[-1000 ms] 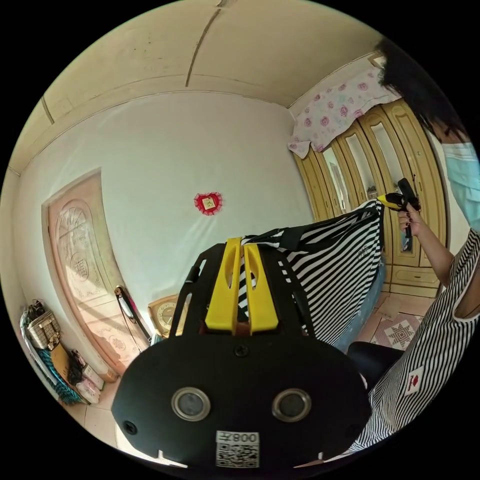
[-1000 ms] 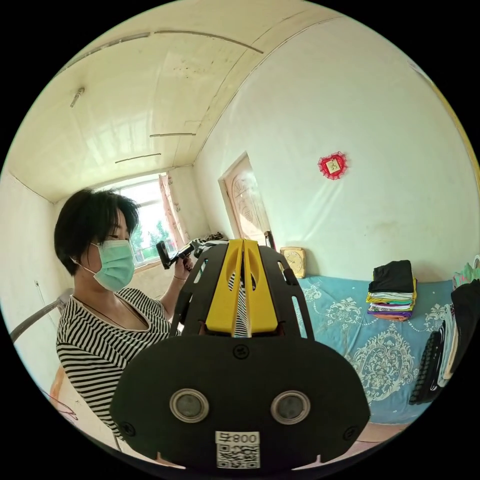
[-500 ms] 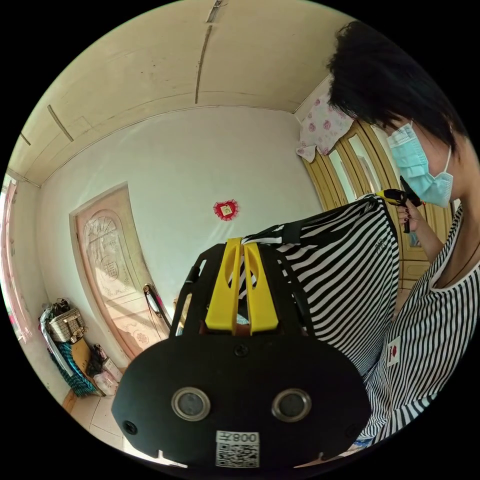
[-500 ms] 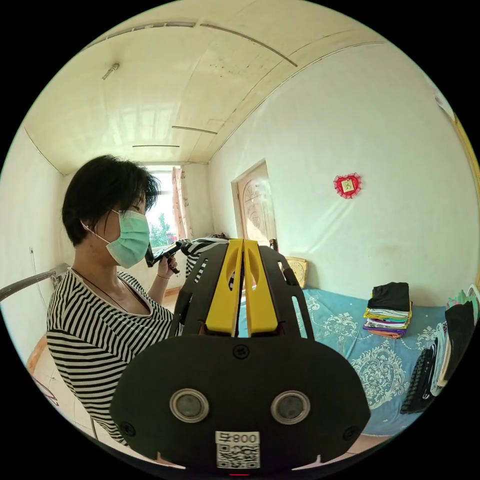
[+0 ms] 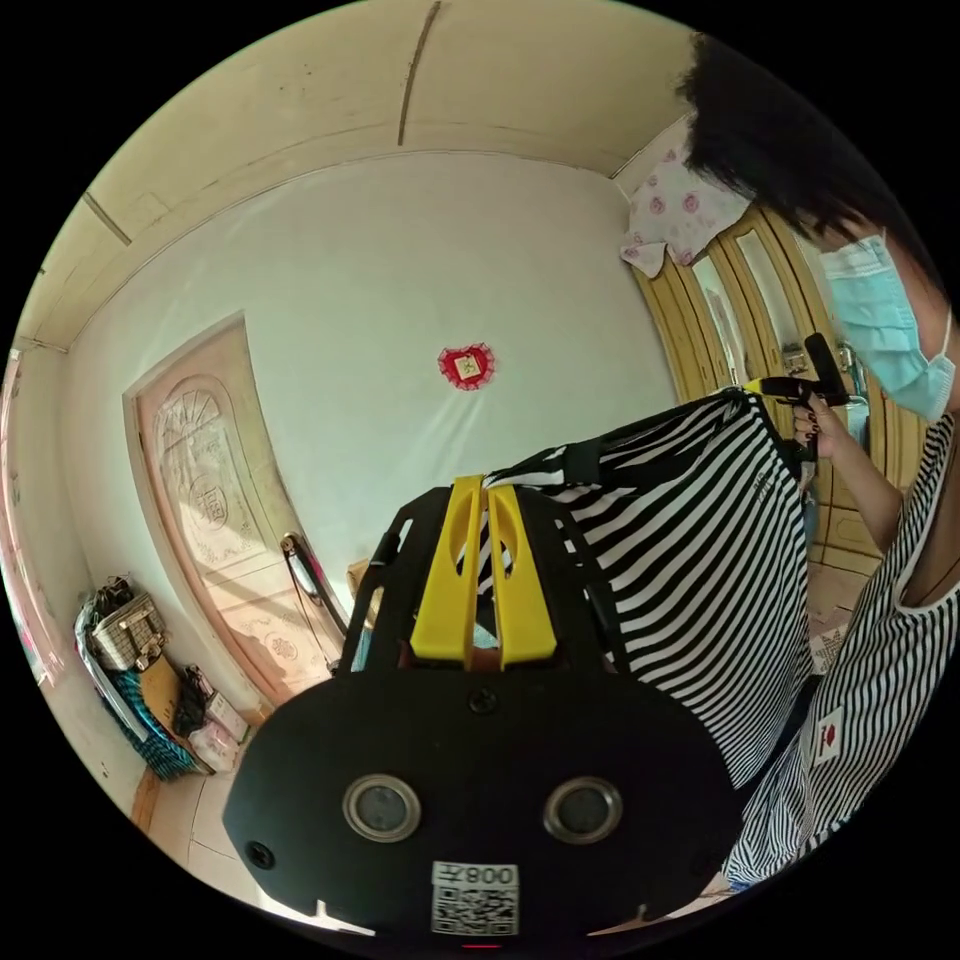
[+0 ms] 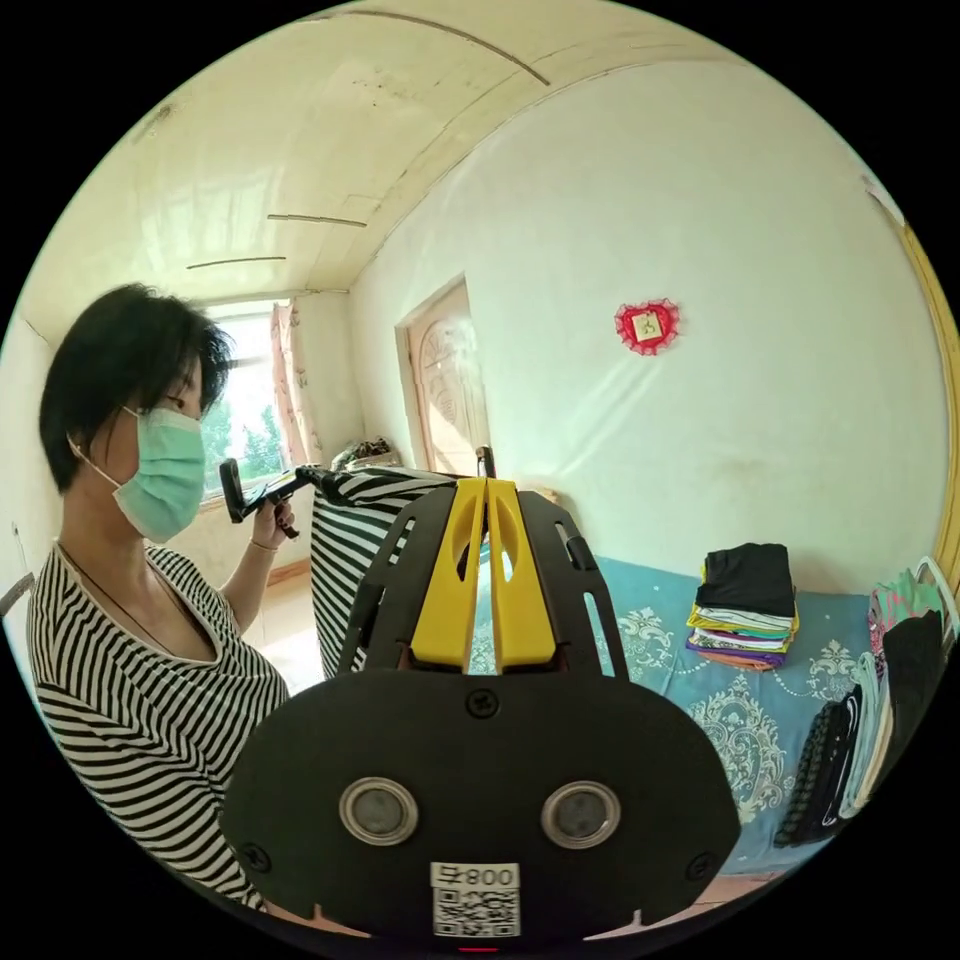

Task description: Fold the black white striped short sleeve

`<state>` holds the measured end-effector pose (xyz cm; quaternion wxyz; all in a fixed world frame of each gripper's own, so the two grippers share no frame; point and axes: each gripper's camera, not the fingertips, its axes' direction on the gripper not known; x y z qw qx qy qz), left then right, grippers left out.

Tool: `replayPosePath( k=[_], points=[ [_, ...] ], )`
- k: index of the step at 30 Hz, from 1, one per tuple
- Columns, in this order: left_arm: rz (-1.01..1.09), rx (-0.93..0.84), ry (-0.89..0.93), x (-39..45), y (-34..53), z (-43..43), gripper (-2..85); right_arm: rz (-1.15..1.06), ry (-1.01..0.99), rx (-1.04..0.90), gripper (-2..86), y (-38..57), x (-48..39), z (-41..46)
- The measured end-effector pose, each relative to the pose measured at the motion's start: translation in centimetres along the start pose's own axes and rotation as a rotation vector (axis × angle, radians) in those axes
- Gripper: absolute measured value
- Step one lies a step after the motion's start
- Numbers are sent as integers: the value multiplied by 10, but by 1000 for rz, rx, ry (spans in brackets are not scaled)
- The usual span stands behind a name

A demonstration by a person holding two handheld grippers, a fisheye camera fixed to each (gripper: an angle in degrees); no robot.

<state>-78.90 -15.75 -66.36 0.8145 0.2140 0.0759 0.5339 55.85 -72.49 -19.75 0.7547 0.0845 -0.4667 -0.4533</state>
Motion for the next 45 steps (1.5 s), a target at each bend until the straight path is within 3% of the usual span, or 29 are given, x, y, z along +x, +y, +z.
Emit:
replayPosePath(
  k=[8, 16, 18, 22, 28, 32, 35, 38, 45],
  points=[
    [-110, -339, 58, -59, 65, 309, 3, 144, 75, -198, 0, 24, 158, 276],
    [-442, -846, 94, -79, 258, 669, 7, 363, 213, -597, 0, 171, 329, 594],
    [-459, -950, 118, -71, 302, 725, 9, 431, 225, -721, 0, 231, 361, 667],
    [-436, -1052, 89, -59, 372, 805, 19, 513, 225, -800, 0, 294, 391, 726],
    [-431, -1053, 110, -72, 421, 847, 59, 546, 213, -824, 1, 341, 384, 742],
    [-449, -1040, 85, -83, 450, 832, 69, 584, 142, -757, 4, 371, 335, 696],
    [-528, -1032, 114, -90, 486, 798, 72, 621, 108, -739, 11, 402, 279, 646],
    [-705, -1014, 293, -81, 541, 747, 73, 684, 71, -749, 27, 442, 217, 592],
    [-1013, -1088, 462, -16, 695, 634, 85, 804, 12, -839, 71, 544, 84, 517]
  ],
)
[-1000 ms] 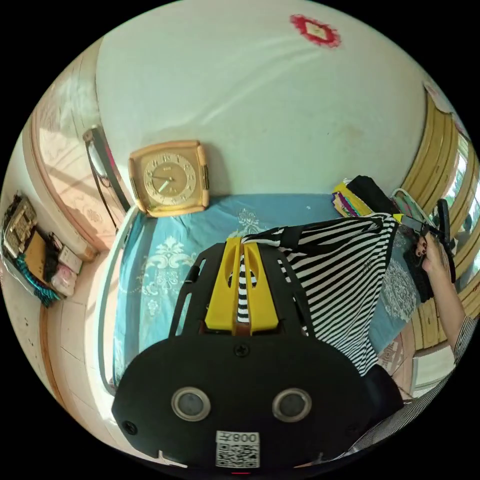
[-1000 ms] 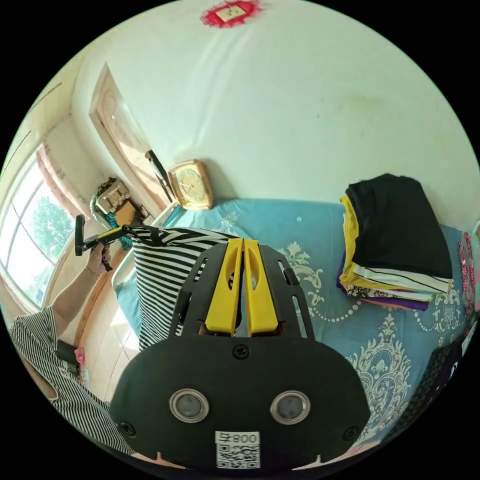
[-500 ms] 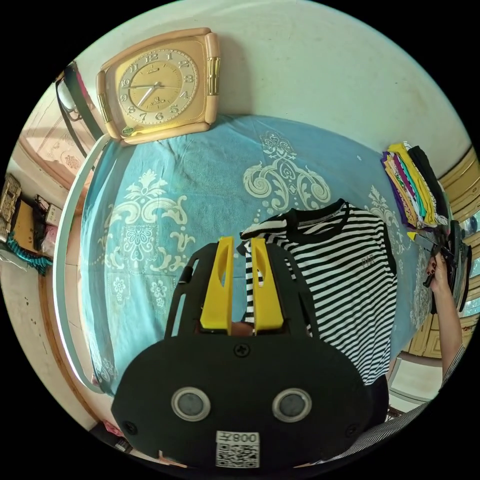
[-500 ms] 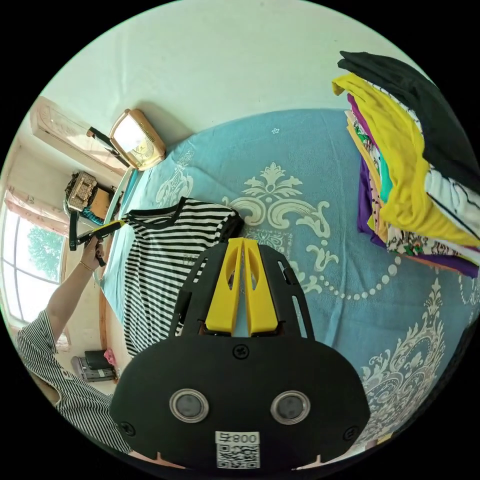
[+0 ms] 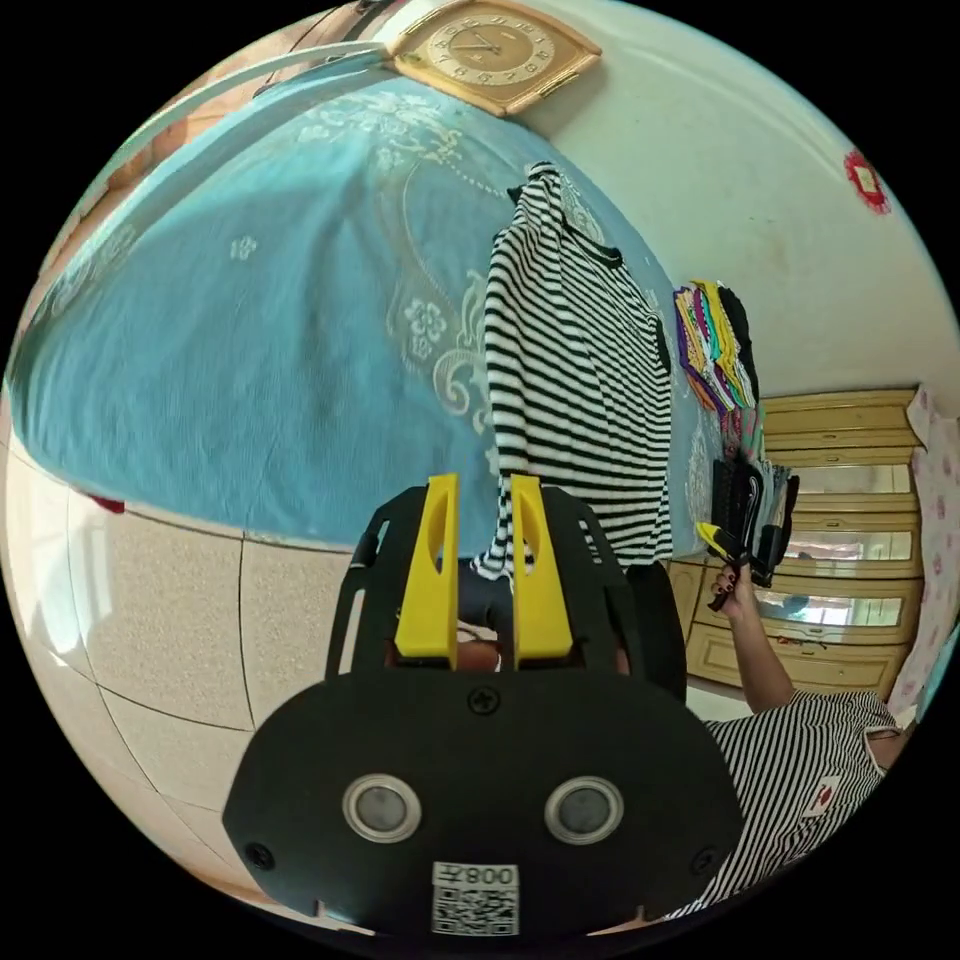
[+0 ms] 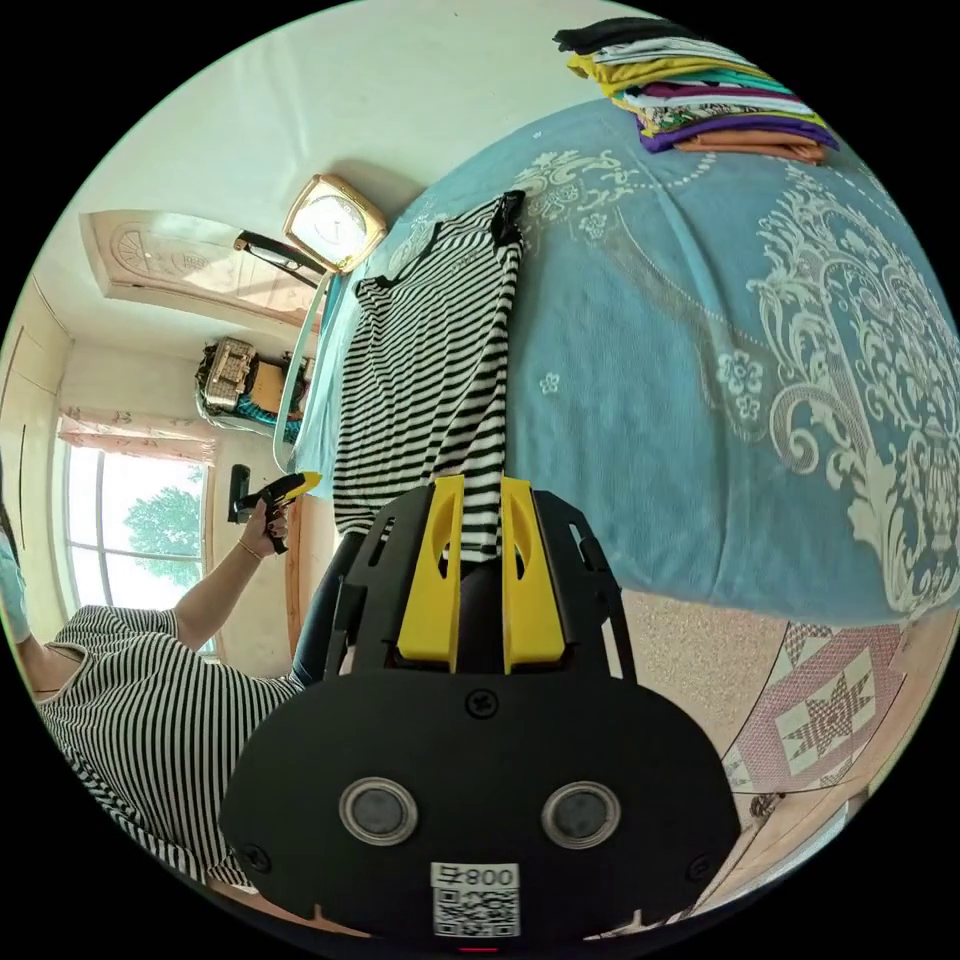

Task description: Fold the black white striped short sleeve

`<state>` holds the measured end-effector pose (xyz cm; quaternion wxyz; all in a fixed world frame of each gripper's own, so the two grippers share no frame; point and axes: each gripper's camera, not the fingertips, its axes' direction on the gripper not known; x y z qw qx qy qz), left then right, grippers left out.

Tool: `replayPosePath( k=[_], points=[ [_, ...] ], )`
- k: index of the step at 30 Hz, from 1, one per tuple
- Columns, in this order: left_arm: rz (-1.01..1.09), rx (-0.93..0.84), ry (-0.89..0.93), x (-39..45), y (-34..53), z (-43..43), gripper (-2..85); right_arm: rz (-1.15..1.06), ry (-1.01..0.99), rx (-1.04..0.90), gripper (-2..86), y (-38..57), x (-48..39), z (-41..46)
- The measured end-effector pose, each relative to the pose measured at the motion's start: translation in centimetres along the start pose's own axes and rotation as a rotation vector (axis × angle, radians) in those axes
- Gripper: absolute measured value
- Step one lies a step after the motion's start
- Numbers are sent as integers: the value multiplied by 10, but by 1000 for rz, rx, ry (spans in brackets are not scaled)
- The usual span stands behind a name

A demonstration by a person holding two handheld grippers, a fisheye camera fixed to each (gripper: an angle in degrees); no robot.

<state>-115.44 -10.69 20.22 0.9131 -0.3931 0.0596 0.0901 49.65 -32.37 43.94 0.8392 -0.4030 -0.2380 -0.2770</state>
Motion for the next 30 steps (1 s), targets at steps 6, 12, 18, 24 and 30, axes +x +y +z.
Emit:
replayPosePath(
  k=[6, 12, 18, 24, 30],
  points=[
    [-146, -1, 173, -56, 60, 59, 100, -78, 132, -88, 78, 43, -47, 53],
    [-176, -13, 227, -78, 64, 108, 107, -82, 269, -89, 79, 56, -72, 83],
    [-185, -35, 251, -90, 67, 148, 80, -98, 379, -143, 59, 71, -91, 122],
    [-150, -6, 268, -94, 81, 158, 21, -107, 362, -177, 18, 95, -96, 119],
    [-41, 106, 389, -88, 107, 125, 11, -76, 107, -47, 9, 137, -95, 46]
  ],
)
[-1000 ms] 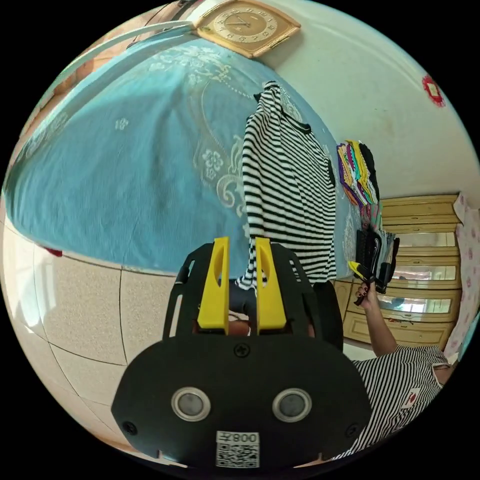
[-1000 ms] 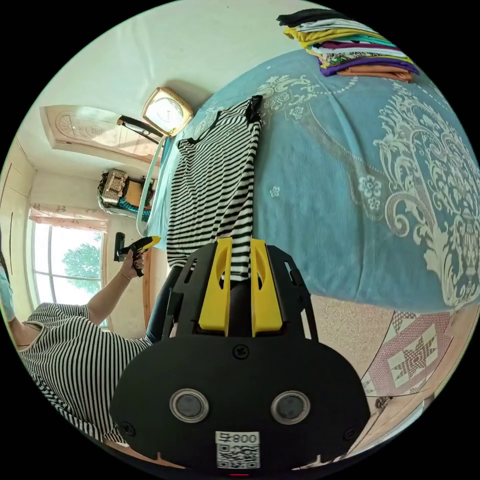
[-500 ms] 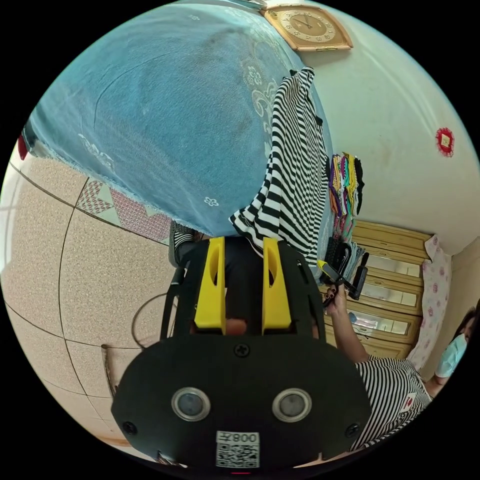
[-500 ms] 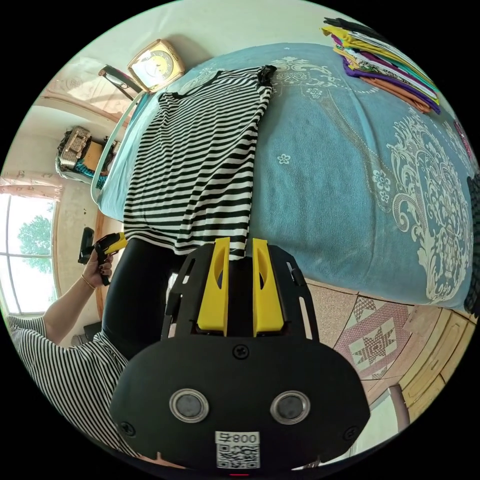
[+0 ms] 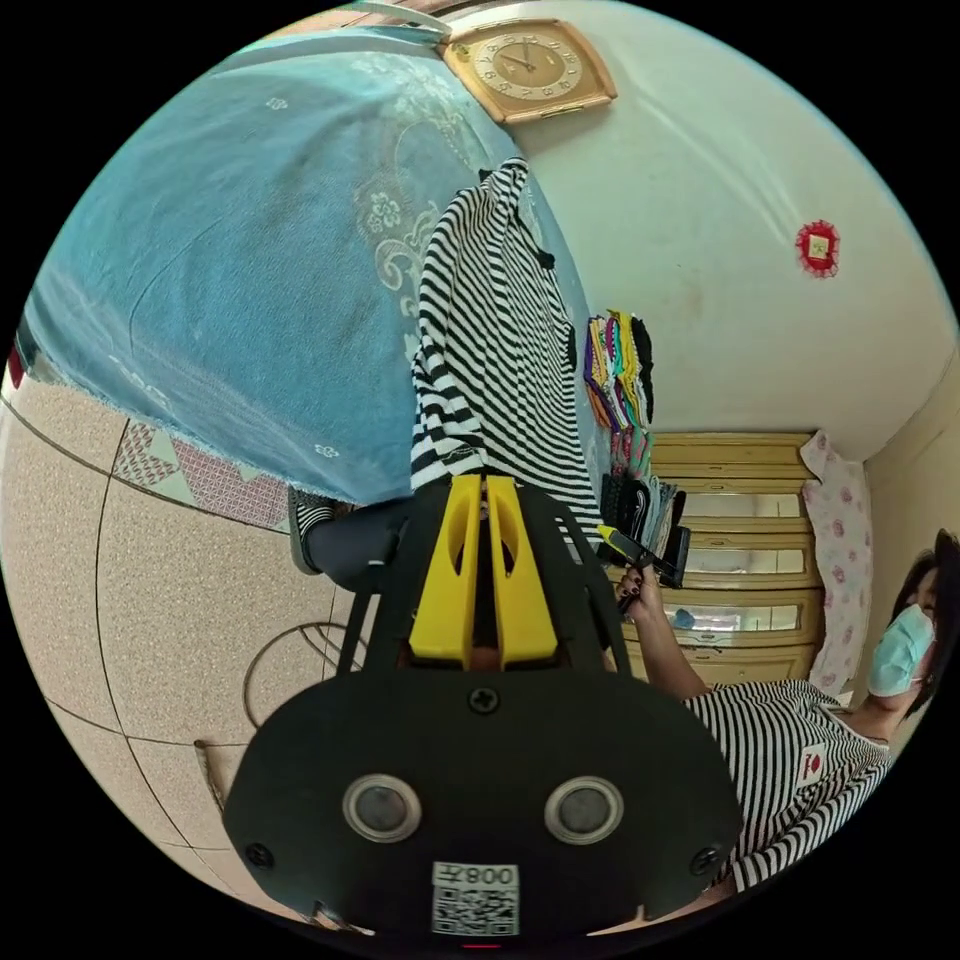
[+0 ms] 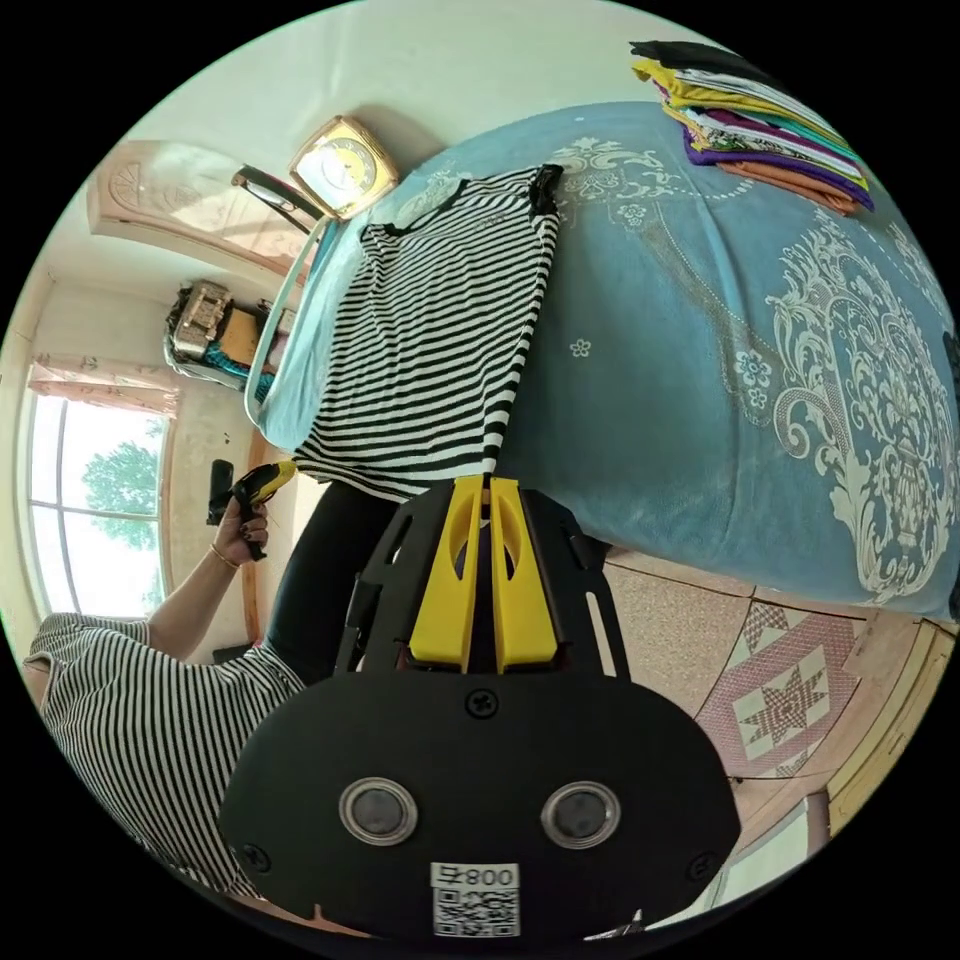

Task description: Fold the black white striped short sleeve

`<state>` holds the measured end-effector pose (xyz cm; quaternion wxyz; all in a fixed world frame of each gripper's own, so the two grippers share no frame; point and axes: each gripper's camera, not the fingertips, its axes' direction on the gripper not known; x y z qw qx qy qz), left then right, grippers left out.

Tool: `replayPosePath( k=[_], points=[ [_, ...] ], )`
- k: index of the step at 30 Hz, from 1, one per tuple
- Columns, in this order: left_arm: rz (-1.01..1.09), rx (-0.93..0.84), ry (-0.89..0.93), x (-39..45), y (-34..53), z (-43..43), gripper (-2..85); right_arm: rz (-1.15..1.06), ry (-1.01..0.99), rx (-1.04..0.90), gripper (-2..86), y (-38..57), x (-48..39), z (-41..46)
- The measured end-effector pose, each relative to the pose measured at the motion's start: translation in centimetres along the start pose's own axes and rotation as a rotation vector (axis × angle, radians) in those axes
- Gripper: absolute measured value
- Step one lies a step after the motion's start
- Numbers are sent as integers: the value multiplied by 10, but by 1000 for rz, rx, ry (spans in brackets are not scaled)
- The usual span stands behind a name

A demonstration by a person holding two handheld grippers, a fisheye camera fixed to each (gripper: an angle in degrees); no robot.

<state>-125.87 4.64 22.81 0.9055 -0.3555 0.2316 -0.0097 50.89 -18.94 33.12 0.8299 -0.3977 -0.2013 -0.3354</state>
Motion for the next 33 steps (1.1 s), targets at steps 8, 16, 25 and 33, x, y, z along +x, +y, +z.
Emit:
replayPosePath(
  k=[8, 16, 25, 33],
  points=[
    [36, 51, -18, -5, 41, -22, 13, 56, -104, 76, 8, 66, 18, -36],
    [-127, 51, -37, -61, 79, 0, 71, 115, -96, 56, 8, 85, 41, -30],
    [-62, -43, -226, -58, 76, 32, 119, 114, -100, 4, 9, 97, 33, -7],
    [-86, -79, -171, -78, 70, 40, 57, 141, -91, 5, 9, 111, 42, -7]
  ],
)
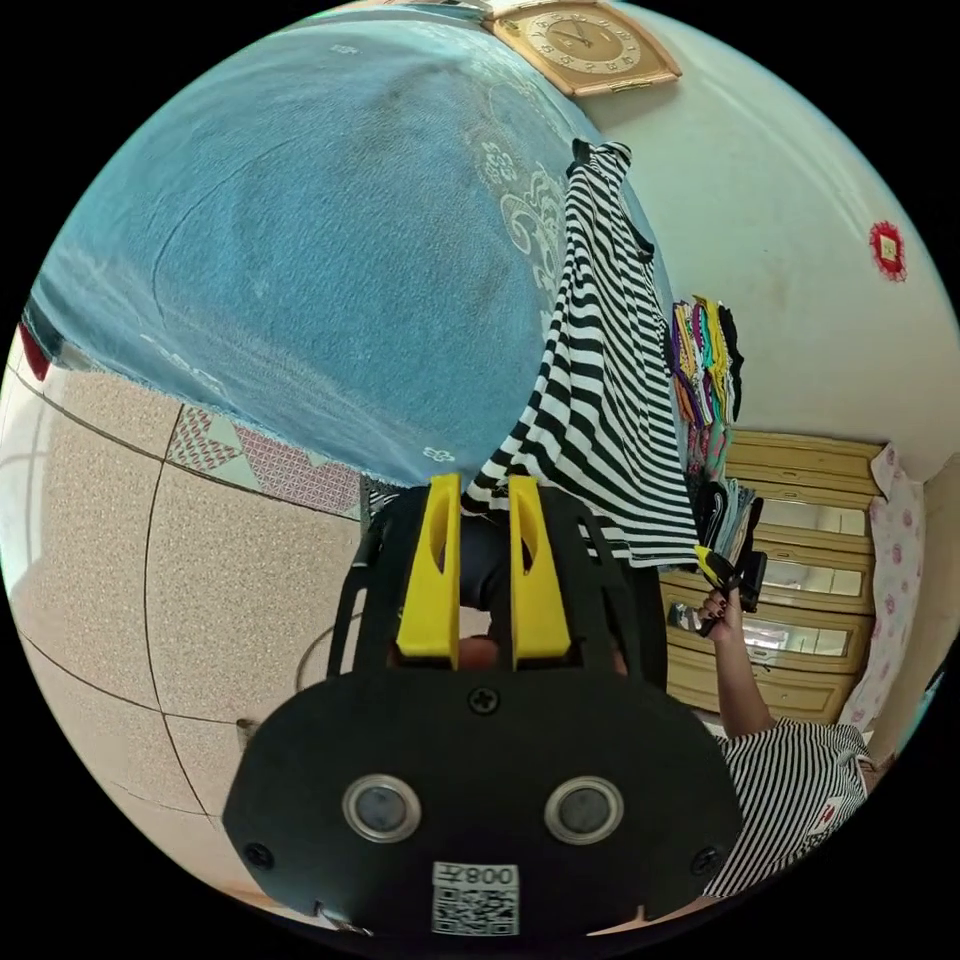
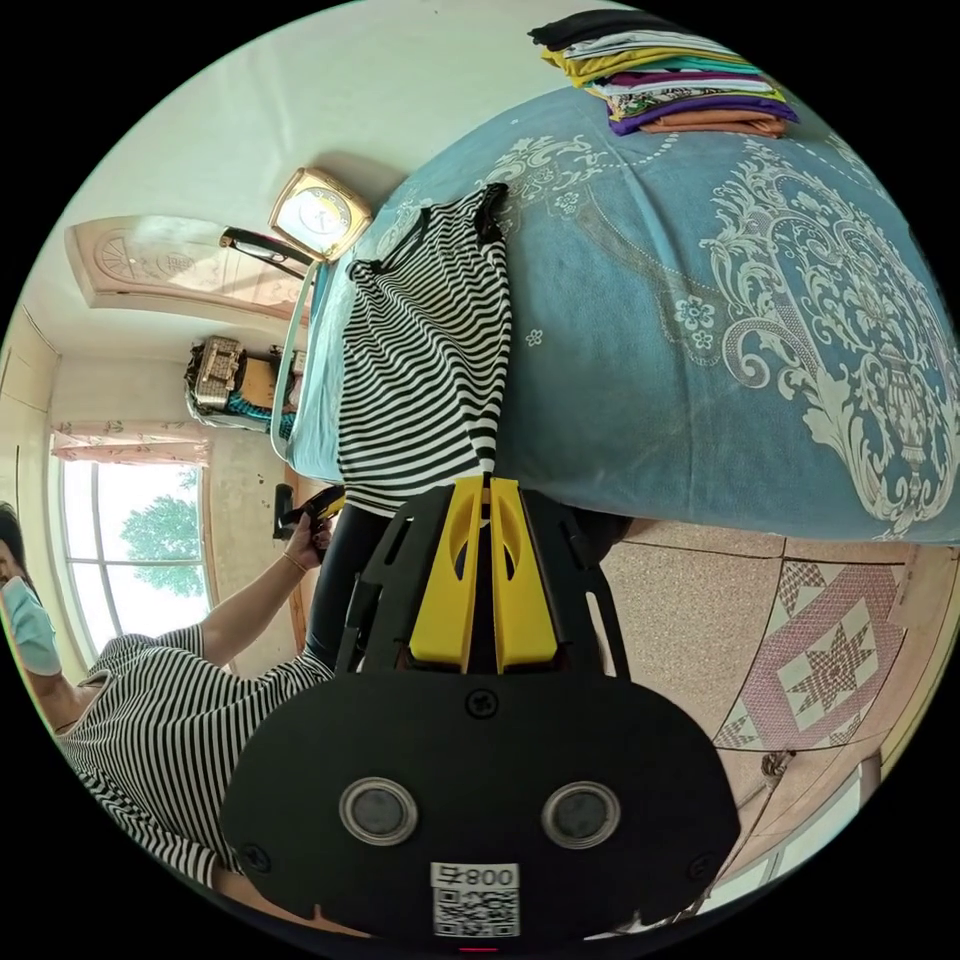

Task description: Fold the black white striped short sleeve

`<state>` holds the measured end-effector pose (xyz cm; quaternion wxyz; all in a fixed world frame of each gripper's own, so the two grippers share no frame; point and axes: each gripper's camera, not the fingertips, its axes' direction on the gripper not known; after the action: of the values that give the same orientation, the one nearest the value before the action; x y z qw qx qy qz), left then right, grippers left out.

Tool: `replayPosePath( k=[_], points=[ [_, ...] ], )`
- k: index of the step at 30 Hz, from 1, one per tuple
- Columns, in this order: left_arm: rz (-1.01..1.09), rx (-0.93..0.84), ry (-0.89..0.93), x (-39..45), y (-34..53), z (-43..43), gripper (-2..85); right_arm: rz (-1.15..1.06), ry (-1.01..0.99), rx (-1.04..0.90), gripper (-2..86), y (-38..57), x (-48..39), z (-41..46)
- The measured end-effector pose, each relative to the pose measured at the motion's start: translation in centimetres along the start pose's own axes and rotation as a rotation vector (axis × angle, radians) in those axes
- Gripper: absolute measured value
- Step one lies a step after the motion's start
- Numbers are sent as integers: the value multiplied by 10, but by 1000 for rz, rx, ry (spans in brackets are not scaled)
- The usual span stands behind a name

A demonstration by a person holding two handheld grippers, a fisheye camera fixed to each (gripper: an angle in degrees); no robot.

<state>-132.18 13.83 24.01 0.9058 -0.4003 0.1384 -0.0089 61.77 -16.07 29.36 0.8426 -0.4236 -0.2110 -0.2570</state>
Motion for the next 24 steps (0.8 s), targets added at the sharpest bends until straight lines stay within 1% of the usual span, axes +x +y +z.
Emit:
replayPosePath(
  k=[5, 7, 10, 14, 16, 20, 24],
  points=[
    [3, 25, 101, -2, 20, -19, 26, 7, -9, -2, 10, 3, 7, 10],
    [17, 65, 171, -1, 32, -44, 21, 14, -26, -2, 11, 5, 14, 15],
    [48, 129, 226, 6, 44, -84, 17, 48, -57, -4, 14, 14, 31, 25],
    [91, 196, 243, 19, 50, -127, 16, 128, -146, -18, 18, 33, 66, 43],
    [106, 232, 226, 26, 50, -149, 16, 153, -143, -14, 20, 43, 77, 47],
    [90, 222, 219, 30, 48, -163, 15, 201, -177, 6, 36, 64, 96, 52],
    [67, 220, 211, 35, 48, -169, 13, 189, -243, 34, 69, 67, 95, 63]
  ],
)
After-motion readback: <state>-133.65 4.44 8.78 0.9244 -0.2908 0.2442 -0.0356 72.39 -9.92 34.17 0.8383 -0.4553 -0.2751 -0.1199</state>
